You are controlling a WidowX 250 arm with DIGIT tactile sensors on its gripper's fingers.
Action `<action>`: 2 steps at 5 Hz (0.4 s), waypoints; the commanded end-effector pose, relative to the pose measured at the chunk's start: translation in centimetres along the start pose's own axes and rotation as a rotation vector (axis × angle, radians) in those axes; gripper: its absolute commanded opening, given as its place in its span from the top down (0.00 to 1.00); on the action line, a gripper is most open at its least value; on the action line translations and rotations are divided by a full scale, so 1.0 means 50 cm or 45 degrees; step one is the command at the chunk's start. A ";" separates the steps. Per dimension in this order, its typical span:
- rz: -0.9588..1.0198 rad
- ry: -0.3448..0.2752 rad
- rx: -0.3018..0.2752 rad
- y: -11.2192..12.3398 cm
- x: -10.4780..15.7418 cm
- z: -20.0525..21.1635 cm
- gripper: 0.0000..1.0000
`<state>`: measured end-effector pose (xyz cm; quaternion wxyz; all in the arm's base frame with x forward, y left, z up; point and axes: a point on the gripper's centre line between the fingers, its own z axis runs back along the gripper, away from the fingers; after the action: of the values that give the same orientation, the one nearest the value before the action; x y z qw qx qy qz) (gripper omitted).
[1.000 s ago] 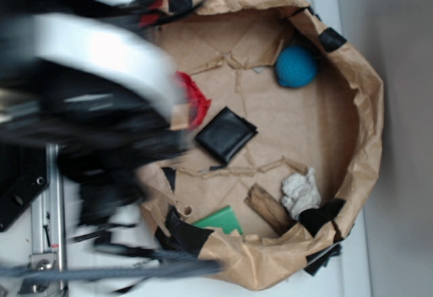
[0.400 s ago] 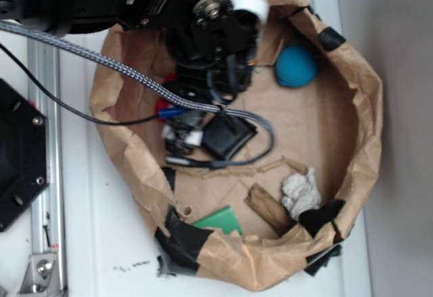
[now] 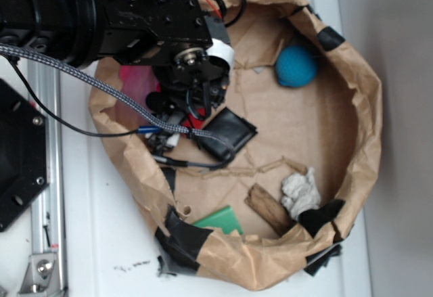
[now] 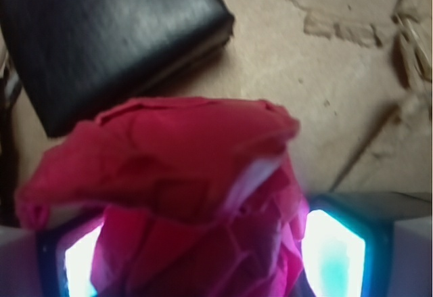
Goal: Grab the red paper.
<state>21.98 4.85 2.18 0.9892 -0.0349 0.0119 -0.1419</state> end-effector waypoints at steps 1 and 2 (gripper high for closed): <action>0.097 -0.091 -0.005 -0.015 0.040 0.064 1.00; 0.110 -0.190 0.098 -0.032 0.066 0.160 1.00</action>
<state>24.15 3.12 8.90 0.9952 -0.0139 -0.0378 -0.0891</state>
